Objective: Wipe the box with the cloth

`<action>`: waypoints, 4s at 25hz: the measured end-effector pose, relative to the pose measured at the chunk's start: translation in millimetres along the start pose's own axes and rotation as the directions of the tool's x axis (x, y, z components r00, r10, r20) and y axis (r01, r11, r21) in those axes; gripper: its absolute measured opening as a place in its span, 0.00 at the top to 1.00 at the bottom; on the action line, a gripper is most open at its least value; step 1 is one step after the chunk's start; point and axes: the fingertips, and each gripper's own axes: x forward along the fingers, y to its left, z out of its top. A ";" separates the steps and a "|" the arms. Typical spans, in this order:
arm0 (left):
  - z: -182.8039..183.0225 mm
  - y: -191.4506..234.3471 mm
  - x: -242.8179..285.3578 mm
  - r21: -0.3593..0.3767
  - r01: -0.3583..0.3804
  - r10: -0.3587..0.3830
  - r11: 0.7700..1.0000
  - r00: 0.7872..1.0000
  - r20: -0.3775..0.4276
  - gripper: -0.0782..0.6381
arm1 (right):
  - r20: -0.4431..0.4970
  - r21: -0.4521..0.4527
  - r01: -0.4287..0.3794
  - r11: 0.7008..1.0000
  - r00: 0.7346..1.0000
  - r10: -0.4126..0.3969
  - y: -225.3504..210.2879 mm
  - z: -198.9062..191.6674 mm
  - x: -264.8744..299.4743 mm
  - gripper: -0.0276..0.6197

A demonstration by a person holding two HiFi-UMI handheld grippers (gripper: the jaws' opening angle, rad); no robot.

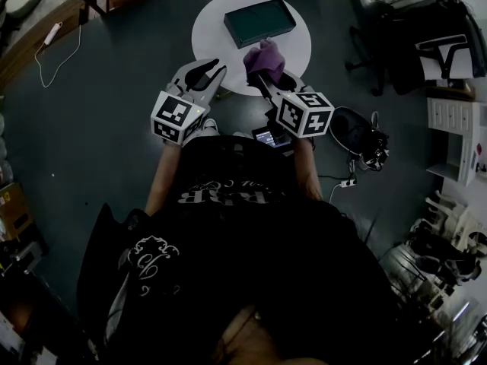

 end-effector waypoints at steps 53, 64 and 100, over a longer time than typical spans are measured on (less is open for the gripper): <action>-60.7 57.0 137.4 -0.162 -0.349 0.325 0.923 0.932 -0.157 0.79 | -0.532 -0.181 -0.235 0.955 0.840 0.106 -177.3 -28.8 303.9 0.79; -56.4 40.1 182.2 -0.104 -0.202 0.182 0.974 0.967 -0.176 0.79 | -0.492 -0.228 -0.006 0.974 0.864 -0.110 -297.7 11.1 261.8 0.79; -81.7 52.0 142.6 -0.163 -0.299 0.268 0.940 0.945 -0.188 0.79 | -0.645 -0.241 -0.309 0.920 0.759 0.086 -162.5 -86.7 235.1 0.79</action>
